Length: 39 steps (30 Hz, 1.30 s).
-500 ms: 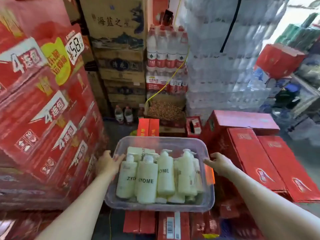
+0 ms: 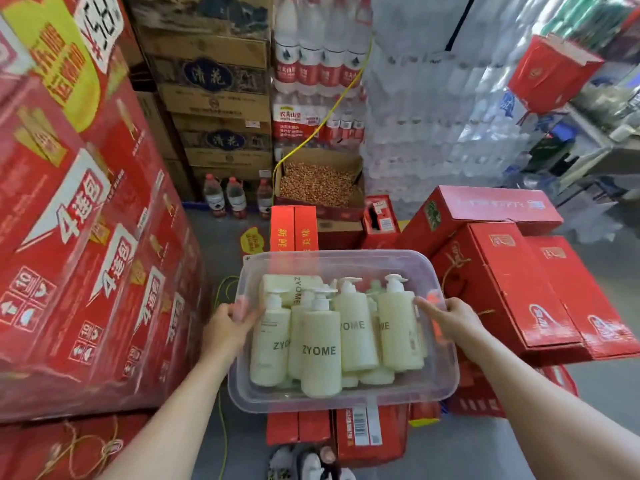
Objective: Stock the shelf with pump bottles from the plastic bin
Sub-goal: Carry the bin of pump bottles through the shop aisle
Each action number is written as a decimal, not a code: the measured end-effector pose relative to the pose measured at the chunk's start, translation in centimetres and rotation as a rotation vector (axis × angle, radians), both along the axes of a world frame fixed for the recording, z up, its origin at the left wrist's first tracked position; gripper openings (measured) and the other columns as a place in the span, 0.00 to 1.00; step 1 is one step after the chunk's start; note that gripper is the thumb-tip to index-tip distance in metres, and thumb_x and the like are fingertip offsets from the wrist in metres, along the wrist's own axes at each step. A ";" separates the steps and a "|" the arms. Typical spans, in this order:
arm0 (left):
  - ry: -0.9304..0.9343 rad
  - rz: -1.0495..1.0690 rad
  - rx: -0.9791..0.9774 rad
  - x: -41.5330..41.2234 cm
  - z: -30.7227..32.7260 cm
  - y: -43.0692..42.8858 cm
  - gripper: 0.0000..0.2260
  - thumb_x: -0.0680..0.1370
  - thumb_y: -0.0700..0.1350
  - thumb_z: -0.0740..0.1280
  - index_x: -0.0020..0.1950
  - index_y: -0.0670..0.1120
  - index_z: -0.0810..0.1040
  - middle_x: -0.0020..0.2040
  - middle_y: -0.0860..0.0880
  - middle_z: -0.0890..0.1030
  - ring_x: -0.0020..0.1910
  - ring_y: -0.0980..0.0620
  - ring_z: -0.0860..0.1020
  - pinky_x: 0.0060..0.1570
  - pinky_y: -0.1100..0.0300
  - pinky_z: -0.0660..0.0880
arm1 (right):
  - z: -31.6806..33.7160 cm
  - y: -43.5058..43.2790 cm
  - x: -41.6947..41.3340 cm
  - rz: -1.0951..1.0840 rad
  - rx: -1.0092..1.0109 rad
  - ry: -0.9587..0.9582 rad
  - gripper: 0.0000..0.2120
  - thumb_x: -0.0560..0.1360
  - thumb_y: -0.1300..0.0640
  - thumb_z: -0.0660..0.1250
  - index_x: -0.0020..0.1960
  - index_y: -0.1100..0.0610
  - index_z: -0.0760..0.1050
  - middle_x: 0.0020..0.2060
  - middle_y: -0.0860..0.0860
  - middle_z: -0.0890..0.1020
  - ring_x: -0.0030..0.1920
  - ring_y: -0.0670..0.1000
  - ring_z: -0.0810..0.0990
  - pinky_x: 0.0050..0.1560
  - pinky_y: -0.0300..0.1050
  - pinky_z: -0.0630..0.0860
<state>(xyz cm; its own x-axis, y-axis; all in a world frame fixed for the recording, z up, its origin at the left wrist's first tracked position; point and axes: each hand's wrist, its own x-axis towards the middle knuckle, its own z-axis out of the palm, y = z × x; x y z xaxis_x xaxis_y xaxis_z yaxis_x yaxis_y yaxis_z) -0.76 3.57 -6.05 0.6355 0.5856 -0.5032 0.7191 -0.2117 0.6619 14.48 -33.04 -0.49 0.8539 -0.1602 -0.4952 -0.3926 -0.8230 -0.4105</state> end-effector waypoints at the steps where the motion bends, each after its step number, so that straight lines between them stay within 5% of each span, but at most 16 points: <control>1: 0.026 -0.018 -0.005 0.0 0.5 -0.1 0.27 0.69 0.67 0.71 0.53 0.45 0.73 0.47 0.47 0.80 0.42 0.47 0.78 0.38 0.55 0.70 | 0.1 0.0 -0.3 -0.010 0.008 0.019 0.30 0.69 0.32 0.71 0.51 0.60 0.76 0.37 0.50 0.80 0.35 0.49 0.78 0.29 0.42 0.68; 3: 0.065 -0.069 -0.032 0.0 0.8 -0.2 0.37 0.65 0.70 0.72 0.59 0.43 0.72 0.53 0.46 0.80 0.48 0.45 0.79 0.41 0.56 0.72 | 0.5 0.0 -0.7 -0.010 0.026 0.060 0.38 0.63 0.31 0.75 0.56 0.61 0.75 0.42 0.52 0.82 0.39 0.50 0.80 0.30 0.43 0.70; 6: 0.117 -0.179 -0.041 -0.1 1.5 -0.3 0.54 0.55 0.78 0.70 0.70 0.43 0.66 0.67 0.43 0.73 0.60 0.42 0.77 0.54 0.53 0.76 | 0.6 -0.2 -1.3 -0.002 0.047 0.080 0.62 0.43 0.23 0.76 0.64 0.63 0.73 0.52 0.56 0.82 0.46 0.54 0.81 0.31 0.43 0.70; 9: 0.142 -0.261 0.023 -1.8 2.9 -1.2 0.56 0.56 0.75 0.73 0.76 0.48 0.61 0.71 0.43 0.67 0.66 0.41 0.73 0.61 0.51 0.74 | 0.7 -0.8 -2.7 0.020 0.018 0.101 0.72 0.34 0.22 0.75 0.67 0.64 0.70 0.59 0.57 0.80 0.55 0.57 0.81 0.34 0.44 0.72; 14: 0.085 -0.203 -0.001 -9.4 3.0 -3.5 0.62 0.46 0.78 0.73 0.76 0.53 0.63 0.71 0.46 0.70 0.67 0.44 0.74 0.64 0.48 0.74 | 1.4 -2.6 -8.3 0.109 -0.023 0.057 0.62 0.33 0.21 0.74 0.56 0.60 0.72 0.48 0.54 0.80 0.45 0.54 0.79 0.29 0.42 0.67; 17: 0.161 -0.102 -0.021 -15.7 2.4 -4.9 0.69 0.40 0.81 0.69 0.75 0.47 0.65 0.70 0.45 0.74 0.66 0.44 0.75 0.63 0.49 0.75 | 2.6 -3.1 -12.9 0.220 -0.040 0.039 0.51 0.43 0.23 0.76 0.51 0.60 0.75 0.42 0.52 0.80 0.40 0.51 0.79 0.29 0.42 0.68; 22: 0.261 0.008 0.019 -28.7 5.0 -10.5 0.55 0.59 0.73 0.73 0.78 0.46 0.61 0.72 0.42 0.70 0.69 0.42 0.72 0.63 0.52 0.73 | 3.2 -4.3 -22.0 0.384 -0.039 0.060 0.37 0.53 0.29 0.79 0.44 0.59 0.75 0.35 0.50 0.78 0.39 0.52 0.77 0.29 0.41 0.68; 24: 0.255 0.078 -0.016 -34.4 4.3 -12.5 0.52 0.61 0.71 0.75 0.76 0.46 0.63 0.69 0.43 0.72 0.65 0.43 0.75 0.59 0.53 0.76 | 2.3 -4.5 -25.8 0.463 -0.056 0.087 0.39 0.53 0.29 0.79 0.45 0.61 0.76 0.37 0.51 0.79 0.40 0.53 0.79 0.31 0.43 0.70; 28: 0.253 0.208 -0.179 -45.8 0.1 -15.5 0.63 0.48 0.76 0.74 0.77 0.51 0.61 0.69 0.46 0.73 0.64 0.46 0.75 0.57 0.54 0.76 | -0.1 -4.0 -32.1 0.619 -0.128 0.166 0.39 0.47 0.26 0.78 0.37 0.59 0.75 0.29 0.50 0.76 0.32 0.52 0.78 0.30 0.43 0.69; 35: 0.254 0.504 -0.266 -59.7 -1.6 -17.2 0.53 0.64 0.64 0.77 0.79 0.44 0.55 0.75 0.44 0.66 0.72 0.46 0.68 0.66 0.59 0.66 | -3.6 4.0 -40.9 0.878 -0.239 0.316 0.38 0.51 0.26 0.77 0.40 0.59 0.78 0.34 0.50 0.80 0.36 0.50 0.79 0.30 0.41 0.69; 39: 0.208 0.672 -0.390 -65.5 -2.6 -13.5 0.51 0.65 0.54 0.80 0.78 0.38 0.54 0.74 0.42 0.66 0.73 0.47 0.66 0.60 0.65 0.66 | -6.6 11.6 -45.2 0.967 -0.226 0.332 0.50 0.33 0.22 0.73 0.39 0.61 0.81 0.31 0.50 0.80 0.35 0.50 0.80 0.32 0.40 0.71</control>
